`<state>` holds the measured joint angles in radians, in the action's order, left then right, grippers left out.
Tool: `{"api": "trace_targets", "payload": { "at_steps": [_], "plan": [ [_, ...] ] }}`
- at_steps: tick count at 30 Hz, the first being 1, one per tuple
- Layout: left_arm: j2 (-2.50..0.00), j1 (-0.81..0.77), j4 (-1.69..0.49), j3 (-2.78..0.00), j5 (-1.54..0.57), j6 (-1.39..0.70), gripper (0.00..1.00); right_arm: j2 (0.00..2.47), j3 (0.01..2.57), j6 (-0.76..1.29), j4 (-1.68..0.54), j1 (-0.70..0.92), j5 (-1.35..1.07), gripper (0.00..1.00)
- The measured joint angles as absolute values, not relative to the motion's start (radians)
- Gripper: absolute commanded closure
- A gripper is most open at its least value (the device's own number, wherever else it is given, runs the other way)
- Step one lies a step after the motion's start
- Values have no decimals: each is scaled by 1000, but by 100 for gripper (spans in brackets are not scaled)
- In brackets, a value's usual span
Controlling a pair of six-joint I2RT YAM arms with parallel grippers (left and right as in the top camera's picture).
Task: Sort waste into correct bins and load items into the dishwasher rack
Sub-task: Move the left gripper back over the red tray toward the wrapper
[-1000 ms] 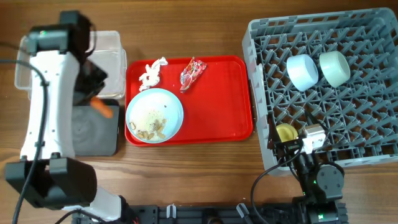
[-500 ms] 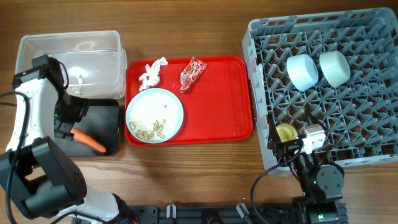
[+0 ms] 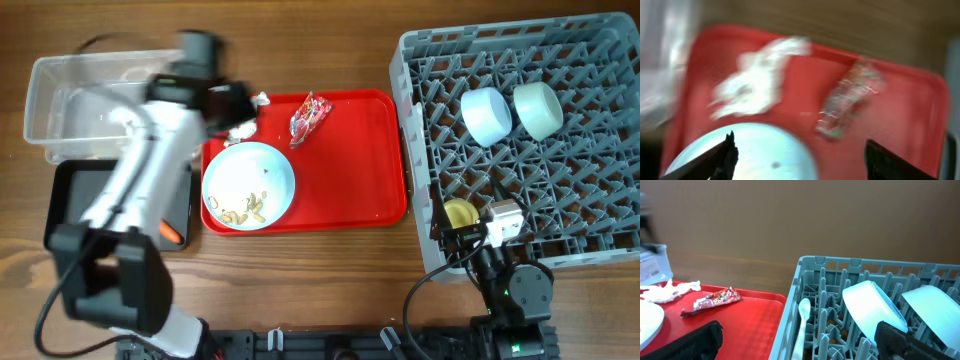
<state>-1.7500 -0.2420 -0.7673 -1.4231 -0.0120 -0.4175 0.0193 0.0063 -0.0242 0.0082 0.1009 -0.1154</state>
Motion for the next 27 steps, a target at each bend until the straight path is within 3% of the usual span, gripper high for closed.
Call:
{"api": "trace_targets", "payload": {
  "at_steps": [4, 7, 16, 21, 25, 27],
  "plan": [
    [-1828, -423, -605, -1428, 53, -308, 15, 19, 6, -24, 8, 101, -115, 0],
    [-1919, -486, -527, -1428, 80, -252, 25, 19, 6, -24, 8, 101, -115, 0],
    [-2086, -470, -485, -1428, 106, -218, 32, 19, 6, -24, 8, 101, -115, 0],
    [-2109, -460, -476, -1428, 66, -210, 59, 19, 6, -24, 8, 101, -115, 0],
    [-2109, -461, -474, -1428, 46, -208, 96, 19, 6, -24, 8, 101, -115, 0],
    [-2109, -461, -479, -1428, 38, -206, 96, 19, 6, -24, 8, 101, -115, 0]
  ]
}}
